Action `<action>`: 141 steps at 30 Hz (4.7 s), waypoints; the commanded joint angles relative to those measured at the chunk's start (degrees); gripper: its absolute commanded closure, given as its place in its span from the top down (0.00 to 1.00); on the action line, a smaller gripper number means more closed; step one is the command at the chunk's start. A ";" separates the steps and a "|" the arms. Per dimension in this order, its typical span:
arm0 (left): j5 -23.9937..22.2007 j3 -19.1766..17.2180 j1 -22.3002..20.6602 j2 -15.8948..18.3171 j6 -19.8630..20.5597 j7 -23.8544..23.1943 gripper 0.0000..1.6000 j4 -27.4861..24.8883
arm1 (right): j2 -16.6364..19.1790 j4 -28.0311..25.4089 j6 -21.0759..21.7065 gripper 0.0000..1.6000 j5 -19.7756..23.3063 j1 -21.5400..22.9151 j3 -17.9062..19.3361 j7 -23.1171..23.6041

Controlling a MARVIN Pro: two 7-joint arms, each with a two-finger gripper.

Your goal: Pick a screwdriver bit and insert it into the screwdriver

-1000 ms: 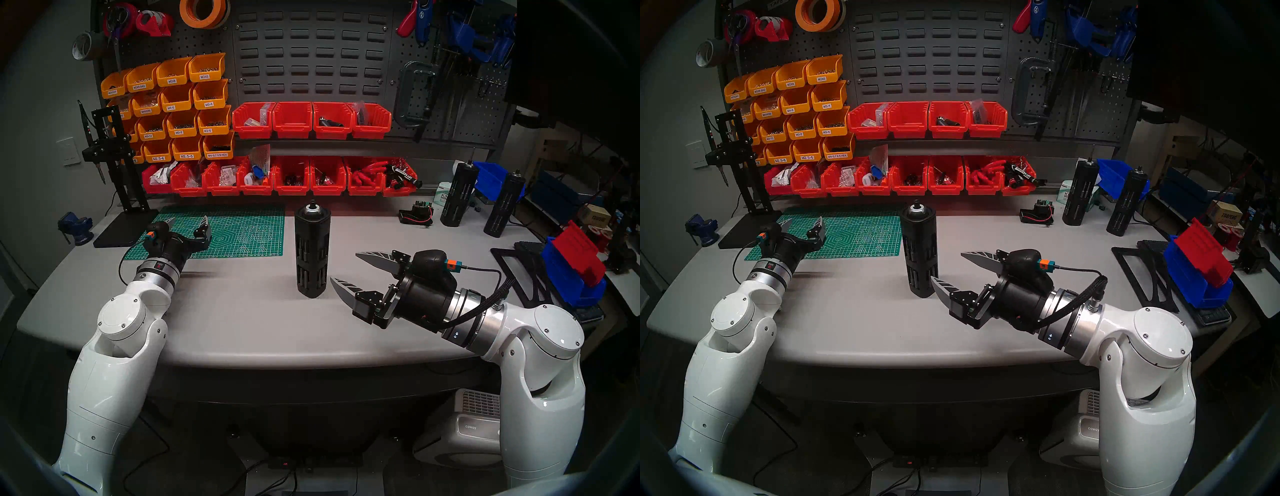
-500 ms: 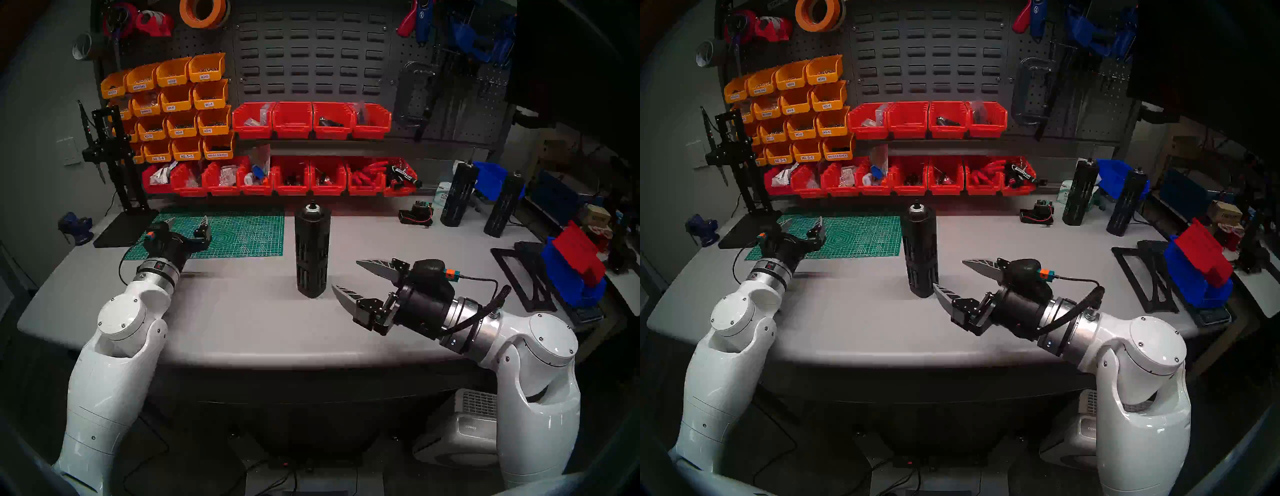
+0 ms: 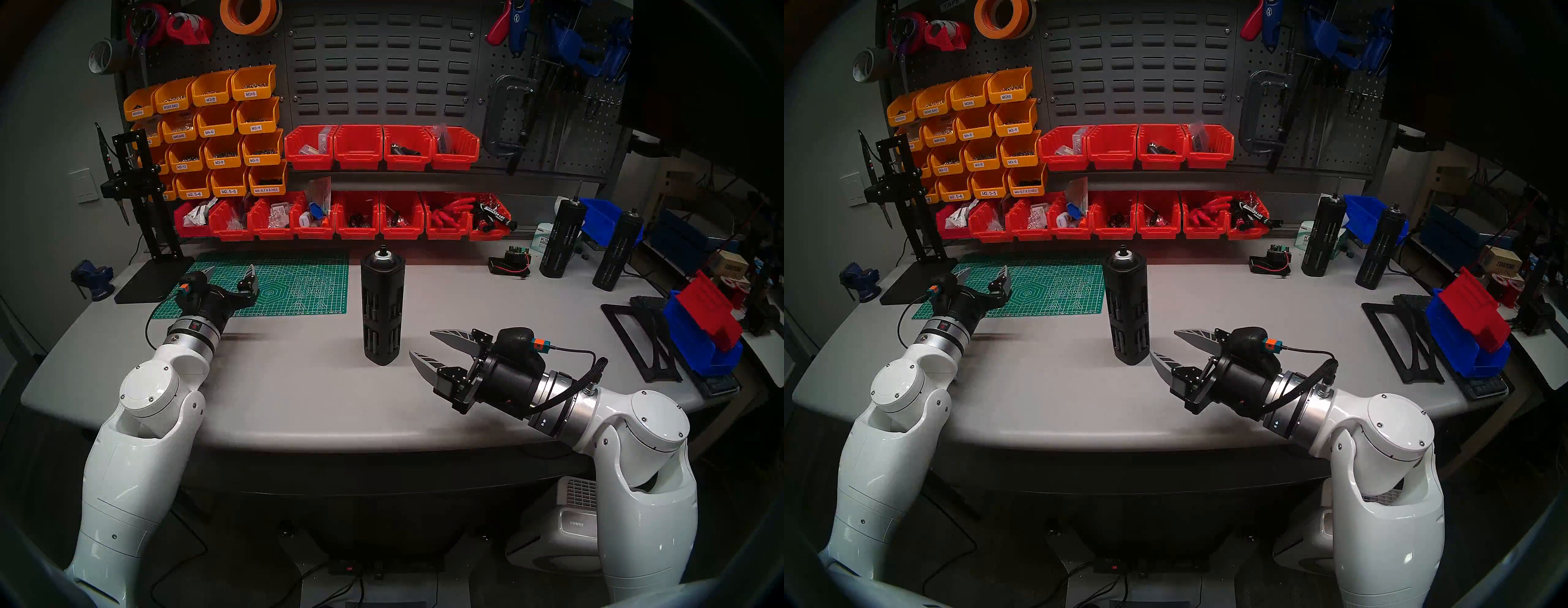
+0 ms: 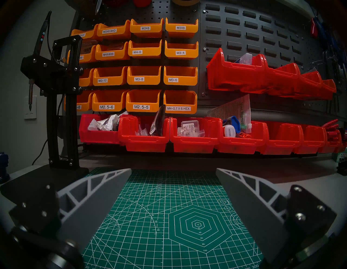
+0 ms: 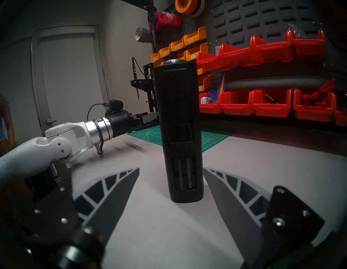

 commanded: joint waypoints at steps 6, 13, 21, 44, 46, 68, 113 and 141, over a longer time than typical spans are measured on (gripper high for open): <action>-0.05 -0.51 -1.30 0.04 -0.83 -0.01 1.00 -1.53 | 0.37 0.50 -1.43 0.52 -0.81 3.39 -0.75 -0.38; -0.05 -0.51 -1.30 0.04 -0.83 -0.01 1.00 -1.53 | 0.63 1.98 -1.81 0.51 -1.58 4.54 -1.45 -0.56; -0.05 -0.51 -1.30 0.04 -0.82 -0.01 1.00 -1.53 | 0.53 3.64 -1.96 0.48 -1.92 6.20 -2.38 -0.77; -0.04 -0.51 -1.30 0.04 -0.82 -0.01 1.00 -1.53 | 1.24 7.45 -1.67 0.48 -3.02 10.38 -5.41 -1.83; -0.04 -0.51 -1.30 0.04 -0.83 -0.01 1.00 -1.53 | 1.21 7.64 -1.68 0.47 -3.08 10.53 -5.53 -1.99; -0.04 -0.51 -1.30 0.03 -0.83 -0.01 1.00 -1.53 | 1.32 9.06 -1.97 0.45 -3.97 11.26 -7.62 -3.31; -0.04 -0.51 -1.30 0.04 -0.82 -0.01 1.00 -1.53 | 1.10 9.77 -2.99 0.41 -7.70 13.18 -11.38 -7.39; -0.04 -0.51 -1.30 0.04 -0.82 -0.02 1.00 -1.53 | 0.69 9.86 -3.44 0.38 -7.31 13.87 -11.10 -6.99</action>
